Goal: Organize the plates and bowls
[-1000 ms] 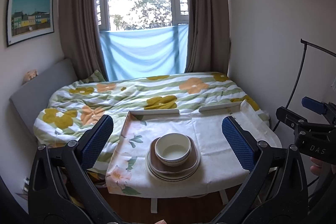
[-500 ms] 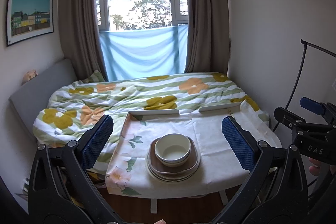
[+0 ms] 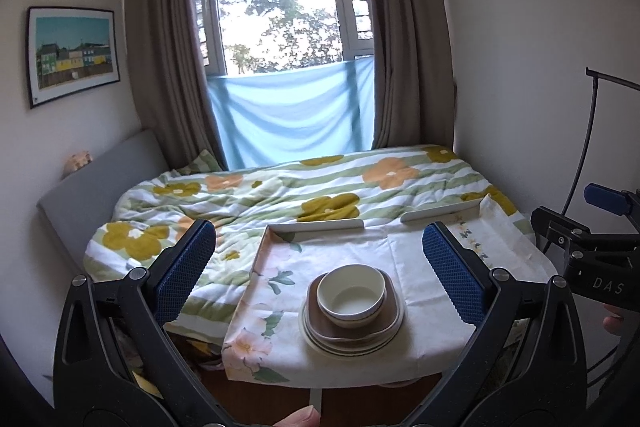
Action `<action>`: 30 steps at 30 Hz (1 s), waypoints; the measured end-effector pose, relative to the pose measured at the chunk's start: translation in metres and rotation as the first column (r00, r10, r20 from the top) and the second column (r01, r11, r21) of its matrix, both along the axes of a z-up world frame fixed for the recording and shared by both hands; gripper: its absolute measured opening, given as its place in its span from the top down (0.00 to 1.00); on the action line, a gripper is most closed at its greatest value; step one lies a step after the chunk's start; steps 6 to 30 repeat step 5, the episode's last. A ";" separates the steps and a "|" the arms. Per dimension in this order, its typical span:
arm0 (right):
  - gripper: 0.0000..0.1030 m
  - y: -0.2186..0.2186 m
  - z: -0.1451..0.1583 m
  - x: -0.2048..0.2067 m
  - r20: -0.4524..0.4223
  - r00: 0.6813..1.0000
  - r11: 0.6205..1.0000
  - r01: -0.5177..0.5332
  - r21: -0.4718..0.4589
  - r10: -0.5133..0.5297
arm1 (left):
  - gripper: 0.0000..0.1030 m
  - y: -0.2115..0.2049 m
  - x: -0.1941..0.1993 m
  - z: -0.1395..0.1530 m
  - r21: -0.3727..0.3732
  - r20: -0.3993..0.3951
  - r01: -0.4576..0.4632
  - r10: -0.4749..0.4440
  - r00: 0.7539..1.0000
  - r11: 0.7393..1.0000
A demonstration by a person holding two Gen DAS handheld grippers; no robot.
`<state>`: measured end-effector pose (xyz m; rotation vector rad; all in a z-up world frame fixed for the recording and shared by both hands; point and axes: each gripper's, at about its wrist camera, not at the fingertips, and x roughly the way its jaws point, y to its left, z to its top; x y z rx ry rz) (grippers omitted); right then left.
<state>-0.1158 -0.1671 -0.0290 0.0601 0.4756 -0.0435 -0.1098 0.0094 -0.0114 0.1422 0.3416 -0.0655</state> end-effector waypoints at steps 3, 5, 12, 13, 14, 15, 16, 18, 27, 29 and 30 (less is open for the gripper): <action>0.15 0.002 -0.001 0.001 -0.003 1.000 1.000 0.000 0.001 0.000 | 0.00 0.001 0.001 -0.002 -0.012 -0.006 0.002 -0.002 1.000 1.000; 0.15 0.003 -0.003 0.002 -0.005 1.000 1.000 0.000 0.001 0.000 | 0.00 0.001 0.003 -0.003 -0.019 -0.010 0.003 -0.003 1.000 1.000; 0.15 0.003 -0.003 0.002 -0.005 1.000 1.000 0.000 0.001 0.000 | 0.00 0.001 0.003 -0.003 -0.019 -0.010 0.003 -0.003 1.000 1.000; 0.15 0.003 -0.003 0.002 -0.005 1.000 1.000 0.000 0.001 0.000 | 0.00 0.001 0.003 -0.003 -0.019 -0.010 0.003 -0.003 1.000 1.000; 0.15 0.003 -0.003 0.002 -0.005 1.000 1.000 0.000 0.001 0.000 | 0.00 0.001 0.003 -0.003 -0.019 -0.010 0.003 -0.003 1.000 1.000; 0.15 0.003 -0.003 0.002 -0.005 1.000 1.000 0.000 0.001 0.000 | 0.00 0.001 0.003 -0.003 -0.019 -0.010 0.003 -0.003 1.000 1.000; 0.15 0.003 -0.003 0.002 -0.005 1.000 1.000 0.000 0.001 0.000 | 0.00 0.001 0.003 -0.003 -0.019 -0.010 0.003 -0.003 1.000 1.000; 0.15 0.003 -0.003 0.002 -0.005 1.000 1.000 0.000 0.001 0.000 | 0.00 0.001 0.003 -0.003 -0.019 -0.010 0.003 -0.003 1.000 1.000; 0.15 0.003 -0.003 0.002 -0.005 1.000 1.000 0.000 0.001 0.000 | 0.00 0.001 0.003 -0.003 -0.019 -0.010 0.003 -0.003 1.000 1.000; 0.15 0.003 -0.003 0.002 -0.005 1.000 1.000 0.000 0.001 0.000 | 0.00 0.001 0.003 -0.003 -0.019 -0.010 0.003 -0.003 1.000 1.000; 0.15 0.003 -0.003 0.002 -0.005 1.000 1.000 0.000 0.001 0.000 | 0.00 0.001 0.003 -0.003 -0.019 -0.010 0.003 -0.003 1.000 1.000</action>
